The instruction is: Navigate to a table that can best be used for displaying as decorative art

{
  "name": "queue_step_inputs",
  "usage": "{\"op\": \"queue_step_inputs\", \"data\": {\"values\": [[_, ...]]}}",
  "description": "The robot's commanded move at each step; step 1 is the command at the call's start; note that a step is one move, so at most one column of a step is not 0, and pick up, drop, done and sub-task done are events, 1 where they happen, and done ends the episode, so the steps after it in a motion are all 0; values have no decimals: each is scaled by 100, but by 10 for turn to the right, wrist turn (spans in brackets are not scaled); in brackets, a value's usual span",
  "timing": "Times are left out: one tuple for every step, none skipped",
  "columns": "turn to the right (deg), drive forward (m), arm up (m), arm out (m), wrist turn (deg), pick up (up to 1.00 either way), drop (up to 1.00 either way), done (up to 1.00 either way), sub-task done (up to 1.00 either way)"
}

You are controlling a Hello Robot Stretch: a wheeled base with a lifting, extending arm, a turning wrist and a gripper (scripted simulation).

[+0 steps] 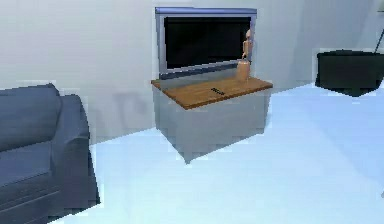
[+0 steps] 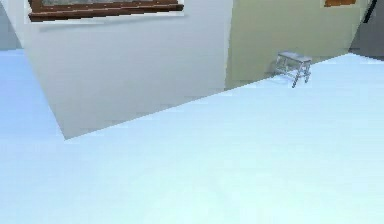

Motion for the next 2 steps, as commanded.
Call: {"op": "queue_step_inputs", "data": {"values": [[0, 80, 0, 0, 0, 0, 0, 0, 0], [0, 0, 0, 0, 0, 0, 0, 100, 0]]}}
